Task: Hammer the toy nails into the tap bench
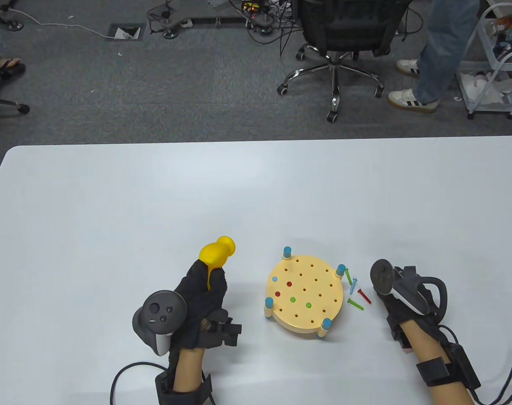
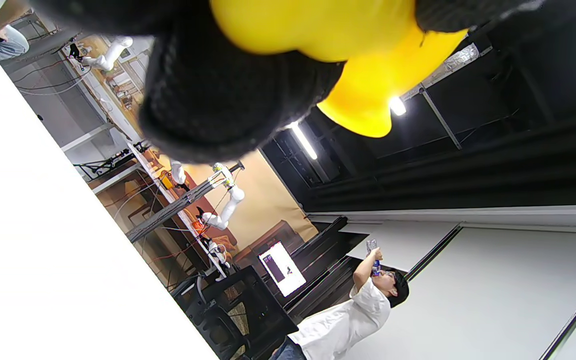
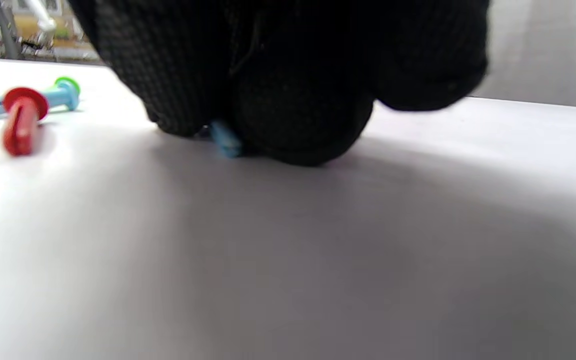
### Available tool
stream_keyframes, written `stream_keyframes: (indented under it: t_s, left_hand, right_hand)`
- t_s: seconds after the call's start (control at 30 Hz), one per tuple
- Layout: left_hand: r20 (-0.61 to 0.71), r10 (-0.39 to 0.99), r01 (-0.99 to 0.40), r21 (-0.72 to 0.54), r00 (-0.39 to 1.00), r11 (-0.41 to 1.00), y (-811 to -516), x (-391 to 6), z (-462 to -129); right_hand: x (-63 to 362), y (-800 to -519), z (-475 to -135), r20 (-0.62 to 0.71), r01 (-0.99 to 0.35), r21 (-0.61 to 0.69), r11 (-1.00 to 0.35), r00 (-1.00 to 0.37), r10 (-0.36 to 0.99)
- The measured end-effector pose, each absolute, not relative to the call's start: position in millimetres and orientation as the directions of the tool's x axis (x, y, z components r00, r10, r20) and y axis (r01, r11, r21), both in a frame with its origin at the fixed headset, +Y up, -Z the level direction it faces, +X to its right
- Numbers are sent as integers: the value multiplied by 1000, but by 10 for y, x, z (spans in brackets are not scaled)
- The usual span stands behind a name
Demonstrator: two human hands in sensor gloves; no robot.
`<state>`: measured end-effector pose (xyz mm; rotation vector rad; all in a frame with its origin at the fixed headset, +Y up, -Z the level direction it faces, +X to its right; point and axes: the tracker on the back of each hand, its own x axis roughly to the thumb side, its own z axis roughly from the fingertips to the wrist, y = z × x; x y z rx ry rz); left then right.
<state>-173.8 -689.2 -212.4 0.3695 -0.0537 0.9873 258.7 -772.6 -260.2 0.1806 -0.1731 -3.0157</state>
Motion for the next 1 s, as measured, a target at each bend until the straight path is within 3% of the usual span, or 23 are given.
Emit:
stream_keyframes:
  t_s: [0.23, 0.53, 0.63, 0.7, 0.8, 0.9, 1.0]
  left_hand:
    - [227, 797, -824, 256, 560, 506, -6892, -1704, -2120]
    - [279, 764, -812, 248, 582, 528, -6817, -1624, -2078]
    - [297, 758, -814, 238, 581, 530, -6798, -1586, -2064]
    - [305, 751, -811, 227, 585, 539, -6798, -1550, -2059]
    - [323, 727, -795, 199, 606, 573, -6804, -1466, -2059]
    - [342, 681, -756, 177, 648, 630, -6811, -1348, -2047]
    - [351, 636, -714, 173, 688, 678, -6824, -1257, -2035]
  right_hand:
    - [2606, -7772, -2583, -44, 111, 110, -988, -992, -116]
    - [3041, -7729, -2569, -136, -145, 90, -985, -982, 132]
    - [3109, -7583, -2506, -128, -284, -19, -959, -950, 284]
    - [3050, -7444, -2434, -63, -396, -77, -915, -914, 401]
    - [2788, -7203, -2236, 151, -555, -147, -819, -831, 536]
    - [2383, -7027, -1998, 339, -567, -203, -798, -805, 487]
    - [2114, -7013, -1899, 416, -501, -260, -825, -830, 372]
